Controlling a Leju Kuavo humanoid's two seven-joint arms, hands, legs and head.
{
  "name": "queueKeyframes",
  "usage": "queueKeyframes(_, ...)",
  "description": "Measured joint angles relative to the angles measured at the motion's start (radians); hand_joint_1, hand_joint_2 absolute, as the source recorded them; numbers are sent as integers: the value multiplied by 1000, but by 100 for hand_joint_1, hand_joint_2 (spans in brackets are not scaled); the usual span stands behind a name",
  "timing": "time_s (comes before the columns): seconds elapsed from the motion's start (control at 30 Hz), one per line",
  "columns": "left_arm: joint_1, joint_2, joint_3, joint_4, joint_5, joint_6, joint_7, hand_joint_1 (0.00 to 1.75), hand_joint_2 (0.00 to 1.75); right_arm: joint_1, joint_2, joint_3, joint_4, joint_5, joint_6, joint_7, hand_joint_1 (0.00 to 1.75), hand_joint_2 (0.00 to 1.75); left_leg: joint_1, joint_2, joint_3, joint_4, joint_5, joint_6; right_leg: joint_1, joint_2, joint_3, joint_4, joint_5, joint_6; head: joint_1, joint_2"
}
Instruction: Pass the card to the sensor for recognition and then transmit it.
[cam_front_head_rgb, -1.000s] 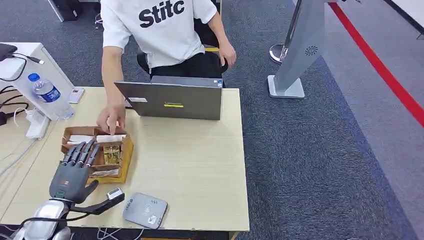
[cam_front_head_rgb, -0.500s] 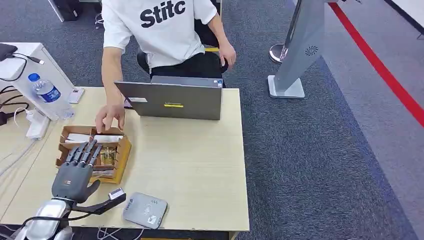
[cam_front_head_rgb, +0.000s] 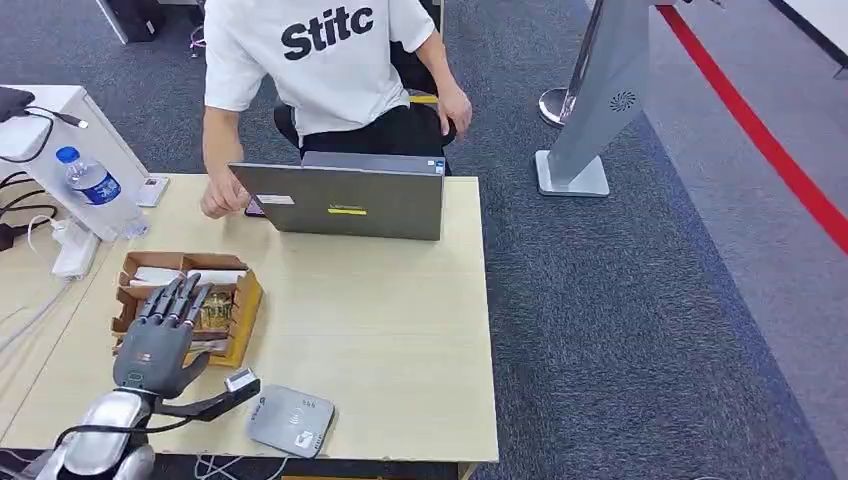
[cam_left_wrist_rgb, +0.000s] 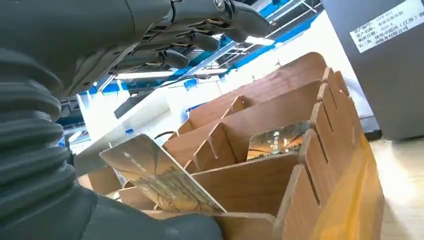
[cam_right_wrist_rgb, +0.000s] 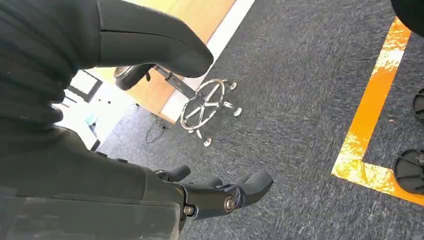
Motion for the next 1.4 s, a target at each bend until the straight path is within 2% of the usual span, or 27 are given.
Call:
queueKeyframes(0.03, -1, -2, 0, 0, 0, 0, 0, 0, 175, 0, 0, 0, 0, 0, 0, 0, 0, 175, 0, 0, 0, 0, 0, 0, 0, 0, 0, 0, 0, 0, 0, 0)
queueKeyframes(0.07, -2, -2, 0, 0, 0, 0, 0, 9, 175, 0, 0, 0, 0, 0, 0, 0, 0, 175, 0, 0, 0, 0, 0, 0, 0, 0, 0, 0, 0, 0, 0, 0)
queueKeyframes(0.1, -2, -3, 0, 0, 0, 0, 0, 175, 175, 0, 0, 0, 0, 0, 0, 0, 0, 175, 0, 0, 0, 0, 0, 0, 0, 0, 0, 0, 0, 0, 0, 0)
queueKeyframes(0.7, 22, 11, -2, -14, 8, -16, -9, 175, 175, 0, -3, 0, 8, 0, -1, 1, 0, 175, 0, 0, 0, 0, 0, 0, 0, 0, 0, 0, 0, 0, 0, 0)
queueKeyframes(1.13, 106, 59, -34, -164, -34, -64, 21, 175, 175, 0, 4, -13, -13, 0, 21, 3, 0, 175, 0, 0, 0, 0, 0, 0, 0, 0, 0, 0, 0, 0, 0, 0)
queueKeyframes(1.4, 113, 74, -42, -203, -33, -67, 22, 175, 175, 0, 7, -16, -21, 0, 21, 3, 0, 175, 0, 0, 0, 0, 0, 0, 0, 0, 0, 0, 0, 0, 0, 0)
